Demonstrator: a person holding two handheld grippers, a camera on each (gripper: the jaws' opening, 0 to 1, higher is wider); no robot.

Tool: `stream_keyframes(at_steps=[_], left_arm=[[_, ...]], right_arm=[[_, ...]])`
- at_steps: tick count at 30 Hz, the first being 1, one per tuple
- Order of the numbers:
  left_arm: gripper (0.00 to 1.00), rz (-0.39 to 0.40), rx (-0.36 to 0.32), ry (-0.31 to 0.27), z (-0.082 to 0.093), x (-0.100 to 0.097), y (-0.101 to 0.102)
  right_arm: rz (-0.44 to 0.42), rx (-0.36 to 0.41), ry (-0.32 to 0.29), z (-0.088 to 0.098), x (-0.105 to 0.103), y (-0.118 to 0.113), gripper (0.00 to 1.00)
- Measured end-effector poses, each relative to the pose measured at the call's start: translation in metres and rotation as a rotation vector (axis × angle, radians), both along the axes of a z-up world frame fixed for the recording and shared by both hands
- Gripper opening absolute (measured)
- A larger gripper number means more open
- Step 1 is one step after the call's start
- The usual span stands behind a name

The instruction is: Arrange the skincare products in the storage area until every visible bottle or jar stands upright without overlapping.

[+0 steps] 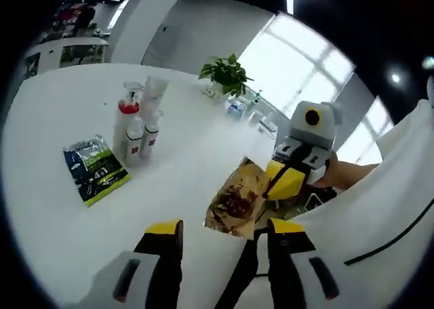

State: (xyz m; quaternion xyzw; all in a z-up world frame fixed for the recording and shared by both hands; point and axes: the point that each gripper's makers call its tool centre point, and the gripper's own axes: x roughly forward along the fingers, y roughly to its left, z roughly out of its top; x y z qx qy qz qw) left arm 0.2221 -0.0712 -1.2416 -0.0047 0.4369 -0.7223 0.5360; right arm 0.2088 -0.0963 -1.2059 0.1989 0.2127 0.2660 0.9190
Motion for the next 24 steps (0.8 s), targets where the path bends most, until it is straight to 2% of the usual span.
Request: stream_keyframes(at_steps=[1,2,3,5,6,8,9,10,12,15,16,19,22,24], left_arm=[[0.49,0.022,-0.028,0.059,0.005,-0.002,-0.002],[0.48,0.030,-0.038,0.078,0.007,-0.003,-0.003],[0.45,0.054,-0.061,0.145,0.013,-0.005,-0.005],[0.39,0.106,-0.077,0.210,0.016,0.000,-0.007],[0.35,0.120,-0.056,0.203,0.013,0.001,-0.006],[0.27,0.094,-0.079,0.160,0.015,-0.001,-0.005],[0.22,0.093,-0.084,0.165,0.016,-0.002,-0.005],[0.21,0.116,-0.100,0.205,0.022,-0.002,-0.007],[0.21,0.141,-0.101,0.230,0.023,0.000,-0.009],[0.13,0.147,-0.100,0.226,0.023,-0.001,-0.007],[0.09,0.159,-0.111,0.203,0.024,0.002,-0.006],[0.05,0.172,-0.147,0.252,0.033,0.001,-0.006],[0.01,0.150,-0.157,0.222,0.034,-0.003,-0.003],[0.00,0.134,-0.159,0.228,0.035,-0.007,-0.002]], right_arm=[[-0.009,0.022,0.000,0.002,0.000,-0.001,0.00],[-0.016,0.038,-0.002,0.003,0.001,-0.002,0.00],[-0.029,0.058,-0.006,0.004,0.001,-0.003,0.00],[-0.056,0.091,0.002,0.005,0.001,-0.006,0.00],[-0.064,0.102,0.006,0.005,0.001,-0.007,0.00],[-0.074,0.125,0.013,0.005,-0.001,-0.008,0.00],[-0.077,0.134,0.011,0.005,-0.002,-0.007,0.00],[-0.082,0.149,0.013,0.005,-0.003,-0.006,0.00],[-0.090,0.171,0.006,0.007,-0.003,-0.005,0.00],[-0.113,0.196,0.009,0.008,-0.004,-0.006,0.00],[-0.133,0.199,0.006,0.008,-0.004,-0.008,0.00],[-0.152,0.190,0.027,0.003,-0.006,-0.007,0.00],[-0.156,0.173,0.042,-0.002,-0.010,-0.004,0.01],[-0.149,0.174,0.043,-0.003,-0.013,0.000,0.02]])
